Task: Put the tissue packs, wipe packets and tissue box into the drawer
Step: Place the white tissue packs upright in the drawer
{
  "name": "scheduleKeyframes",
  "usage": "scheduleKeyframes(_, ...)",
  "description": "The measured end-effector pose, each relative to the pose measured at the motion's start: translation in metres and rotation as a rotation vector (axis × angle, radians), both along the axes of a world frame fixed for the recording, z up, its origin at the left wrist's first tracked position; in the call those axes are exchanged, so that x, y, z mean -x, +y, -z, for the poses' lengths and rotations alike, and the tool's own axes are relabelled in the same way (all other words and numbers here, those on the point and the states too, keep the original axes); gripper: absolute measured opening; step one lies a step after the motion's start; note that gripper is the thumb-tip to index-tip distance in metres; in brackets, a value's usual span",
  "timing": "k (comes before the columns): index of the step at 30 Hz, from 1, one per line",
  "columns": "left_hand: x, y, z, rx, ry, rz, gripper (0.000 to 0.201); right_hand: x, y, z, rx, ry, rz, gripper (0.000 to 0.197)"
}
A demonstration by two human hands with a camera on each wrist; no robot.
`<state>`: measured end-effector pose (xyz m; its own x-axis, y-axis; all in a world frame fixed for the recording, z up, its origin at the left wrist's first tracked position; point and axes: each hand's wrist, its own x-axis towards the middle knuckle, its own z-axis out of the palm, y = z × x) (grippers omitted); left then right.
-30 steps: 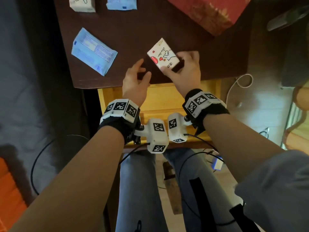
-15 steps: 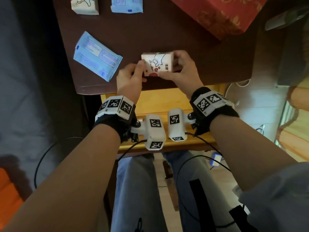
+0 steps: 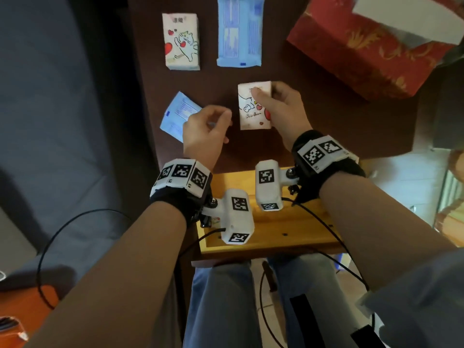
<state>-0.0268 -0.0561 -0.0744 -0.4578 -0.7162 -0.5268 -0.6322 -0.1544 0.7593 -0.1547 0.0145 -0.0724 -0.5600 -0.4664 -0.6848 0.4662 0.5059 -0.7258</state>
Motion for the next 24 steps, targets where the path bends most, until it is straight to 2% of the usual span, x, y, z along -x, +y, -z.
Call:
scheduleKeyframes(3, 0.0, -0.022, 0.004, 0.14, -0.027, -0.083, 0.016, 0.006, -0.018, 0.005, 0.004, 0.064, 0.061, 0.013)
scheduleKeyframes(7, 0.009, -0.048, 0.01, 0.336, -0.119, -0.278, 0.022, 0.019, -0.034, 0.011, -0.025, 0.143, 0.113, 0.006)
scheduleKeyframes(12, 0.028, -0.06, 0.014, 0.445, -0.095, -0.333, 0.058, 0.028, -0.037, 0.016, -0.053, 0.152, 0.114, 0.01)
scheduleKeyframes(15, 0.038, -0.063, 0.021, 0.431, -0.127, -0.349, 0.072, 0.029, -0.034, 0.018, -0.035, 0.143, 0.098, 0.011)
scheduleKeyframes(18, 0.041, -0.066, 0.027, 0.429, -0.169, -0.306, 0.069, 0.031, -0.034, 0.017, -0.009, 0.109, 0.1, 0.01)
scheduleKeyframes(24, 0.031, -0.06, 0.028, 0.385, -0.079, -0.246, 0.059, 0.029, -0.032, 0.018, 0.033, 0.087, 0.12, 0.008)
